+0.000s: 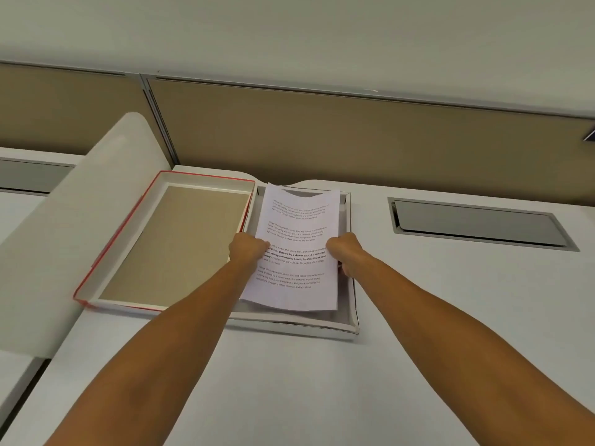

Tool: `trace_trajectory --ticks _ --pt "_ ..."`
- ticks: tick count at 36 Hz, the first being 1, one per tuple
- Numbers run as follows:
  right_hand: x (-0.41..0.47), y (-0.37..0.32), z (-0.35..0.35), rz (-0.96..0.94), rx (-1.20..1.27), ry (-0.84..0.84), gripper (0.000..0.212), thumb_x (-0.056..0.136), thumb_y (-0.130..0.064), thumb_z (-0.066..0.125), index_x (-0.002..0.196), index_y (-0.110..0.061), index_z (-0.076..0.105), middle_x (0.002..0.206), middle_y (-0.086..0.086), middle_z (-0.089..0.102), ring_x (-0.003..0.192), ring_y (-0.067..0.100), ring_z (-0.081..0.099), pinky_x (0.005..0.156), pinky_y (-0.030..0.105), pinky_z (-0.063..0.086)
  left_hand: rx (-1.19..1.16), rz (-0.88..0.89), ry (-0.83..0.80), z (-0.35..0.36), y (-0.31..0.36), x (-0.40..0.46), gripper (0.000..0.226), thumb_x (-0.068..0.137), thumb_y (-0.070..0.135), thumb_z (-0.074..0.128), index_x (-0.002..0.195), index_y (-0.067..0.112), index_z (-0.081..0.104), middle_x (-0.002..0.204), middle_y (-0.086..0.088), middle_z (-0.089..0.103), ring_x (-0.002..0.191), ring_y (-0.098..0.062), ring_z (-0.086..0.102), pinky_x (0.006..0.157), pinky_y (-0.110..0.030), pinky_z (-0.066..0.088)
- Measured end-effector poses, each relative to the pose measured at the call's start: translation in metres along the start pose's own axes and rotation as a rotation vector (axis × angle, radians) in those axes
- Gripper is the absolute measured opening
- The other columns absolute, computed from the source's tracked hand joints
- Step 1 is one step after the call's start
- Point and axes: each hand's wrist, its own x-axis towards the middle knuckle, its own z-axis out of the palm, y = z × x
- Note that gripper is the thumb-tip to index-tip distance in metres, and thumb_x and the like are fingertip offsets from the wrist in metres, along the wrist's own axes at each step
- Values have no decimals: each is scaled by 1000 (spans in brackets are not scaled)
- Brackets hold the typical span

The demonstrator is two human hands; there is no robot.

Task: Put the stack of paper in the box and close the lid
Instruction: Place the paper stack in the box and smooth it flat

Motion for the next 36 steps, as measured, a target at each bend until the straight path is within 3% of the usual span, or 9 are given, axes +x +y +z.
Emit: trace_trajectory --ticks 3,8,12,16,22,26,30,32,36 --pt "2 2 2 23 17 5 27 96 -11 51 120 -4 59 115 14 68 103 29 67 76 31 55 14 20 14 3 0 2 21 84 15 74 92 3 59 99 -15 69 85 -31 67 74 -36 55" --pt "10 8 4 37 -9 20 23 96 -12 52 115 -2 60 114 16 69 103 31 68 91 41 58 37 35 27 9 -3 4 20 85 14 72 78 5 55 85 -10 63 60 -18 56 52 -26 45" --pt "12 8 5 38 -14 29 10 96 -13 54 101 -5 58 109 15 69 95 29 69 82 36 59 33 15 55 12 -10 10 24 86 13 70 71 6 52 80 -10 61 59 -18 54 63 -31 49" --pt "15 6 5 48 -20 40 9 96 -12 55 89 -6 57 94 12 66 75 23 63 61 29 54 33 10 69 14 -12 14 32 87 15 70 64 9 48 67 -5 56 56 -18 52 65 -32 49" --pt "15 7 6 46 -41 44 8 96 -7 53 102 -3 57 113 17 67 95 29 66 85 37 57 129 36 74 15 -14 14 39 87 15 70 61 11 42 65 -5 52 74 -27 57 69 -33 50" --pt "13 5 7 29 -71 42 17 96 -6 50 109 -1 58 117 18 67 90 26 60 81 33 54 219 60 47 14 -12 12 37 90 13 65 62 9 40 64 -3 48 65 -23 51 56 -28 44" --pt "6 6 9 11 -70 20 17 97 -6 47 110 -2 57 117 17 66 90 25 60 81 33 53 271 94 -11 12 -7 9 10 90 10 55 87 1 53 77 -7 56 76 -27 57 63 -30 47" --pt "3 6 11 8 -74 8 29 97 -6 47 125 1 56 117 14 65 91 23 58 79 31 51 284 131 -14 12 -7 6 10 90 11 53 88 1 53 71 -3 53 71 -23 55 55 -26 44" --pt "-8 5 14 18 -113 -22 68 97 -5 49 156 -3 16 149 15 46 127 29 52 100 35 46 319 205 13 9 -11 -1 13 89 11 54 80 2 51 68 -4 51 58 -18 49 49 -24 39"
